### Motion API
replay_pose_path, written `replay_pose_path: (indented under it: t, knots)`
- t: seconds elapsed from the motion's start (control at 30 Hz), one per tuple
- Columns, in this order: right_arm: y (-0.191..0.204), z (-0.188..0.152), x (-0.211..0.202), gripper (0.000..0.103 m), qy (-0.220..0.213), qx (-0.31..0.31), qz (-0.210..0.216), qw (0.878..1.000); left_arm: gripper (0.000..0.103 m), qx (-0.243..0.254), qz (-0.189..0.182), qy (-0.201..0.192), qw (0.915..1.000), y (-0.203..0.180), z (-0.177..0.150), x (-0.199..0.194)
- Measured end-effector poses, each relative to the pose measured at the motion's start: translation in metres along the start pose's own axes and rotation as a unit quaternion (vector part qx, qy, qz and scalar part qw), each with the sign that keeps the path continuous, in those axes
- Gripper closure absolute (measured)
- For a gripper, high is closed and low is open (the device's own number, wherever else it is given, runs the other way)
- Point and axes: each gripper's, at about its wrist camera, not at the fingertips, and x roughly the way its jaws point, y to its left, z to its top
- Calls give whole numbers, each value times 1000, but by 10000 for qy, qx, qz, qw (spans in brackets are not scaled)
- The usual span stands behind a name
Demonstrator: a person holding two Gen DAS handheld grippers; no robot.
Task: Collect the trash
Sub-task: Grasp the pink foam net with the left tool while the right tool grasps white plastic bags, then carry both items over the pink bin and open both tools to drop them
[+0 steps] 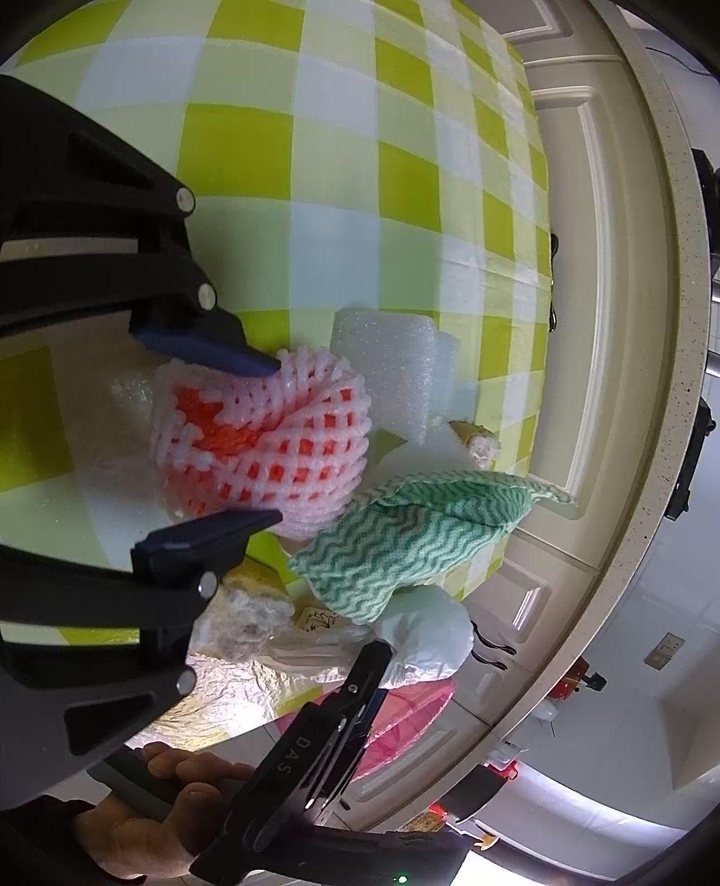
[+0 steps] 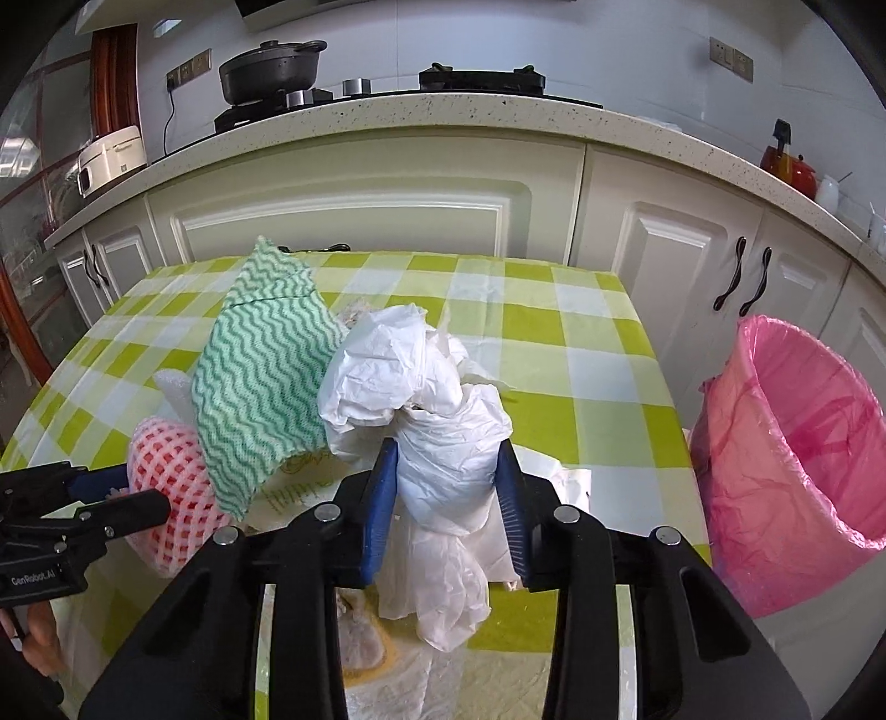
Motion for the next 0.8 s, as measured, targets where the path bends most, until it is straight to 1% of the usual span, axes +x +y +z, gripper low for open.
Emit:
replay_pose_path:
  t: [0.13,0.37,0.57,0.73,0.8]
  knots:
    - [0,-4,-10,71,-82,78,49,9999,64,42,22,-56,10000,-2,-1,-10]
    - [-3,-8,-41,71,-296,200,85,9993,65,110,100,-266,9995,-3,-2,-38]
    - [-8,-12,-64,71,-432,327,78,9985,65,114,291,-499,9983,-2,0,-65]
    - [-12,-19,-77,71,-468,411,59,9980,65,292,625,-465,9965,-4,-4,-77]
    - [-13,-21,-79,71,-466,438,57,9979,65,387,908,-390,9943,-5,-6,-79]
